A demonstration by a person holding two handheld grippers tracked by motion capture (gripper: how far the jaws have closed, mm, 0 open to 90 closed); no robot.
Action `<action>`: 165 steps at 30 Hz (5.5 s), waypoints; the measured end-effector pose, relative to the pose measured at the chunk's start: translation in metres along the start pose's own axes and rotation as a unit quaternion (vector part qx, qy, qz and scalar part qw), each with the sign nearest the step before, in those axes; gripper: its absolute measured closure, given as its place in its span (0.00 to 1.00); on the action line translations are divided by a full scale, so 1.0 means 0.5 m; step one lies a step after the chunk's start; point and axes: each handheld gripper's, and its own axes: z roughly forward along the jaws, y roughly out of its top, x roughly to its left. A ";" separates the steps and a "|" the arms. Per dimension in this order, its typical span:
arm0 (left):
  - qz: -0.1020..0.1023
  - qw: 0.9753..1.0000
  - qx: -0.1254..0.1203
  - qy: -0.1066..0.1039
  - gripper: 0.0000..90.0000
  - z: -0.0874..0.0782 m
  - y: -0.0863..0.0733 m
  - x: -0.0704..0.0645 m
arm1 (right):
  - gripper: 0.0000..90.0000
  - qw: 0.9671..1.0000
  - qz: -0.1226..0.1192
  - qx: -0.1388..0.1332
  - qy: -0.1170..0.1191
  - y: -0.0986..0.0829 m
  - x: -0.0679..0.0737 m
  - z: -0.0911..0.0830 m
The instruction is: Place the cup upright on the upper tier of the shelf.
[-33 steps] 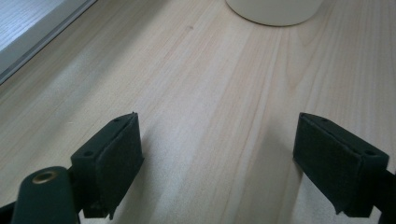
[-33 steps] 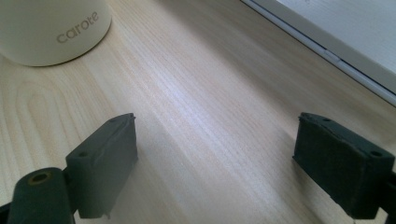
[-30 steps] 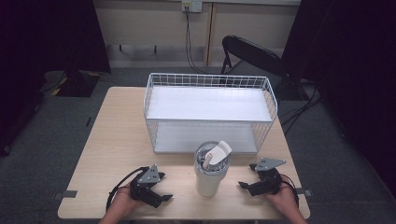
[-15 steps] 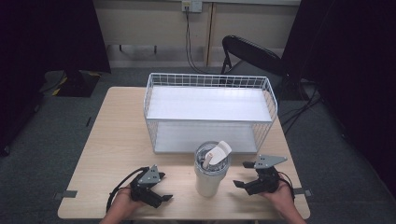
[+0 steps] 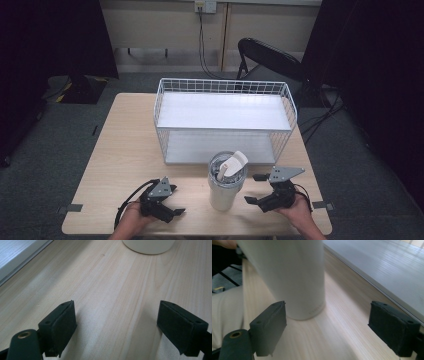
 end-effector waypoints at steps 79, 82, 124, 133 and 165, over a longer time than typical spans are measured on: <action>-0.001 1.000 0.000 0.001 0.17 0.000 0.000 0.000 | 0.09 0.988 -0.040 -0.150 0.011 0.047 0.077 0.100; -0.001 1.000 0.000 0.001 0.17 0.000 0.000 0.000 | 0.09 0.987 -0.042 -0.153 0.011 0.047 0.076 0.102; -0.001 1.000 0.000 0.001 0.17 0.000 0.000 0.000 | 0.11 0.982 -0.042 -0.181 0.025 0.070 0.092 0.110; -0.001 1.000 0.000 0.001 0.17 0.000 0.000 0.000 | 0.11 0.979 -0.036 -0.199 0.013 0.100 0.075 0.057; -0.001 1.000 0.000 -0.001 0.16 0.000 0.000 0.000 | 0.11 0.985 -0.012 -0.170 0.007 0.195 0.029 0.010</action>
